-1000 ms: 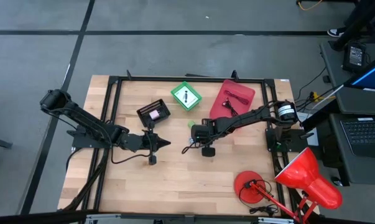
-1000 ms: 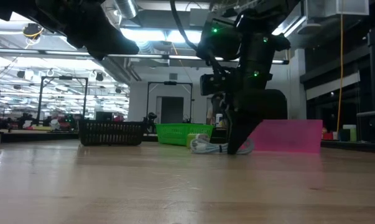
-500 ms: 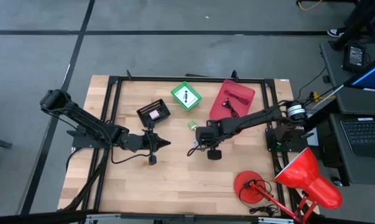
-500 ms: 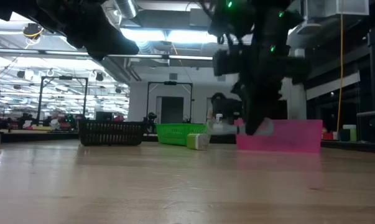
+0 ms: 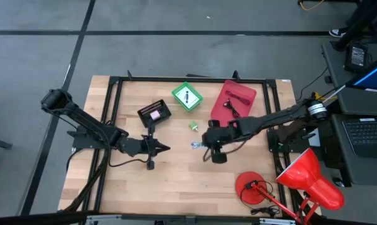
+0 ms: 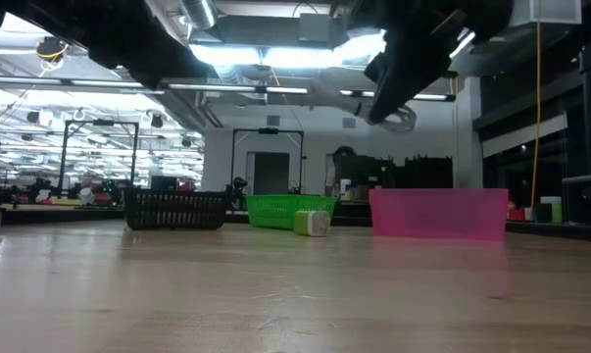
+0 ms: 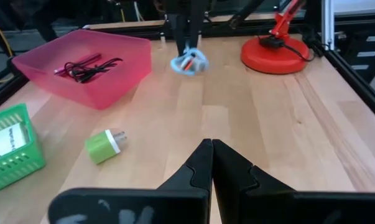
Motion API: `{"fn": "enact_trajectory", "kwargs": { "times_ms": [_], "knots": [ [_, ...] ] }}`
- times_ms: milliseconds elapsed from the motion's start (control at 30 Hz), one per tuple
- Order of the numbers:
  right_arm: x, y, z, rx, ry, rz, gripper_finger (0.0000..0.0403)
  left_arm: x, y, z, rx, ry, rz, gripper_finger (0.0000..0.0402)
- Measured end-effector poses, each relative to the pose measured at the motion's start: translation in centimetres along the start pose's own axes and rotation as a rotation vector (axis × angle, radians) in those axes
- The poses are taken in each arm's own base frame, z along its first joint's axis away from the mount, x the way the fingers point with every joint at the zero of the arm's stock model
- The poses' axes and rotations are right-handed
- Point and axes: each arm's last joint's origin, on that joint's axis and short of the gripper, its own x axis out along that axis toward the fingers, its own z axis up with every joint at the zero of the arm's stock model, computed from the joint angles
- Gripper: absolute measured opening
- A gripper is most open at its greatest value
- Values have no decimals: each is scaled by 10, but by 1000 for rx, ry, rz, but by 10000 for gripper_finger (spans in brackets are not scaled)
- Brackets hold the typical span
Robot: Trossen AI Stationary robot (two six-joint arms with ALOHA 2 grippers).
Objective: Pick and place items into bin
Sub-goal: Put the blue charger cable into the pink bin
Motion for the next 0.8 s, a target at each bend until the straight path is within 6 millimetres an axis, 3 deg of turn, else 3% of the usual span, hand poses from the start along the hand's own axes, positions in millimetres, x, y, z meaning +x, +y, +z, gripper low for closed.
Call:
{"fn": "enact_trajectory", "kwargs": {
  "times_ms": [533, 800],
  "knots": [
    [8, 3, -48, -16, -419, 19, 0, 0, -3, -1, 6, -8, 7, 3],
    [4, 2, -52, -24, -523, 18, 0, 14, -3, -2, 92, -43, 30, 3]
  ]
}}
